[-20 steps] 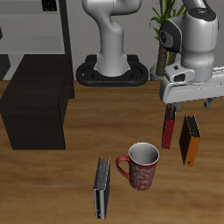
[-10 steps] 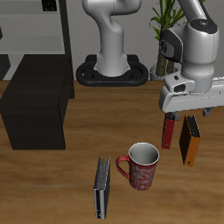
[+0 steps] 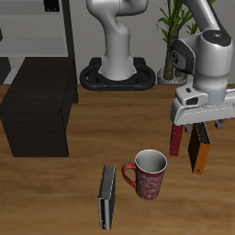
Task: Place the orange book upright on top of the shelf and place the red mug on top of the shelf
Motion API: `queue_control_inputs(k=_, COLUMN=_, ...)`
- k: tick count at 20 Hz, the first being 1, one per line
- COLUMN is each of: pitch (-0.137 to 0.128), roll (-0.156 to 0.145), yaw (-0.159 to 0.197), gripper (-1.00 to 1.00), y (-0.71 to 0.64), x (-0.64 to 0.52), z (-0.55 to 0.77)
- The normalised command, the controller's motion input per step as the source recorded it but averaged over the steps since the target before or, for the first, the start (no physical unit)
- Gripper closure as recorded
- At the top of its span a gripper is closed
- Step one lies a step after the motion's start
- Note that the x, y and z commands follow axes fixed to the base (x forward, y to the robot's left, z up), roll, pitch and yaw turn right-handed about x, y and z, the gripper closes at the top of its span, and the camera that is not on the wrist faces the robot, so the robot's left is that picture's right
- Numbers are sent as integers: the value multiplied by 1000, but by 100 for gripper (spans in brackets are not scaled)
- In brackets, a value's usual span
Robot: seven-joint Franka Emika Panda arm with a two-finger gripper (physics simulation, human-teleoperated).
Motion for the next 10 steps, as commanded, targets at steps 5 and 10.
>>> queue_control_inputs(k=5, pitch=31, roll=9, yaw=-2, gripper=-100, y=76, x=-26, z=-204)
queue_control_inputs(k=10, pitch=40, roll=0, yaw=3, gripper=-100, y=-2, x=17, z=-219)
